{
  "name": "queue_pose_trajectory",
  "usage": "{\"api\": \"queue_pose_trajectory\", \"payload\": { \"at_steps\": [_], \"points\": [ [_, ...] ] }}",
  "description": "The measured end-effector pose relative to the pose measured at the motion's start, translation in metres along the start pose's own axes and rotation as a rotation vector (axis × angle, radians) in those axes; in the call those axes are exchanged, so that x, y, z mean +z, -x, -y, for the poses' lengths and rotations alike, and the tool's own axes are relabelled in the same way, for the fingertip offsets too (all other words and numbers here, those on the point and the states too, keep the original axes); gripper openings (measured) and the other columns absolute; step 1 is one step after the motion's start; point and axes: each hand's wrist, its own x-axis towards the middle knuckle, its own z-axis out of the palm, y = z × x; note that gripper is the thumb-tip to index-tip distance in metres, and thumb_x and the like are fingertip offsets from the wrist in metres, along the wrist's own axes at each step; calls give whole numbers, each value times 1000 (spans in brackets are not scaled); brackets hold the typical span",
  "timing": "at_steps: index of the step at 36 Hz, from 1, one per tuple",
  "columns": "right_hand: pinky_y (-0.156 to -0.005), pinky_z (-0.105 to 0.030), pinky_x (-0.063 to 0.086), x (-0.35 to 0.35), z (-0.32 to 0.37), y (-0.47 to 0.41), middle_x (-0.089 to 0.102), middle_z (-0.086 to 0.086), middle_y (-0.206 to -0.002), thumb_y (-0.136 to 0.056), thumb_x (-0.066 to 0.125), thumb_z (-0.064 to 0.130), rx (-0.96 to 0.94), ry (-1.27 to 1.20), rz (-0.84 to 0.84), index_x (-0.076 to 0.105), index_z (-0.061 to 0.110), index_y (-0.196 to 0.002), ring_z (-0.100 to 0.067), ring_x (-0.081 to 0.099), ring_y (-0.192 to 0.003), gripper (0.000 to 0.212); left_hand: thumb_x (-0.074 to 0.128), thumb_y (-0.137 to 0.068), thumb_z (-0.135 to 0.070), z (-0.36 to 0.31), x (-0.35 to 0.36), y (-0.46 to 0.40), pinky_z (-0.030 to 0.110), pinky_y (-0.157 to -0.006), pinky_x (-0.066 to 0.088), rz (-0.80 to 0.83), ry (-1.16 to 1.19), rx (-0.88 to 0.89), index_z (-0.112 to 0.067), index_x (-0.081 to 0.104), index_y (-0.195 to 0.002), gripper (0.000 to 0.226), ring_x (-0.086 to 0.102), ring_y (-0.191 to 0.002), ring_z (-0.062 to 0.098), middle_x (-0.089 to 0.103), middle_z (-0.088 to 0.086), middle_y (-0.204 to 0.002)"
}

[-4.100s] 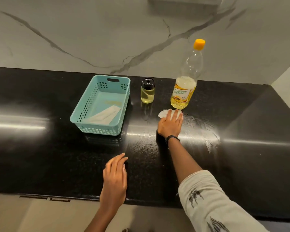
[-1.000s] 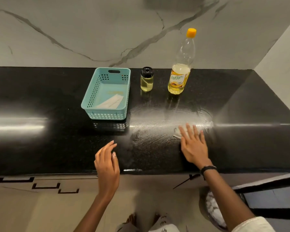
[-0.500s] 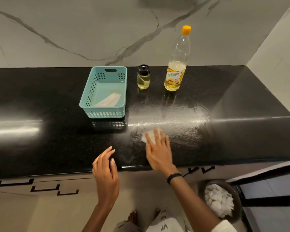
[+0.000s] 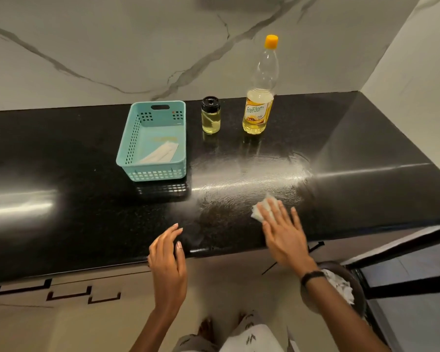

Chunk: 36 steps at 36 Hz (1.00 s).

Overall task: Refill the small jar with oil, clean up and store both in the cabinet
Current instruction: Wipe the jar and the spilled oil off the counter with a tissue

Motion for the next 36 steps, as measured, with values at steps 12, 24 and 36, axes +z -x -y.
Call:
{"api": "queue_pose_trajectory", "payload": {
  "at_steps": [12, 24, 36],
  "points": [
    [-115, -31, -19, 8, 53, 52, -11, 4, -159, -92, -2, 47, 90, -142, 7, -5, 33, -150, -16, -17, -145, 60, 36, -96, -26, 14, -11, 10, 35, -104, 33, 6, 16, -44, -30, 49, -126, 33, 33, -122, -4, 46, -17, -132],
    [-113, -41, 12, 31, 150, 9, 32, 0, -154, -96, 29, 35, -251, -91, 7, 30, 32, -148, -21, 27, -143, 52, 35, -96, -28, 21, -14, -8, 23, -101, 26, -4, 6, -32, -22, 55, -125, 36, 35, -121, -2, 47, -18, -131],
    [-112, -36, -20, 9, 157, -115, 2, 2, -161, -93, 2, 38, -197, -125, 44, 7, 30, -152, -18, -6, -148, 59, 42, -96, -15, -4, -4, -75, 12, -104, 29, 7, 110, 59, -13, 56, -125, 32, 40, -121, -3, 53, -7, -129]
  ]
}}
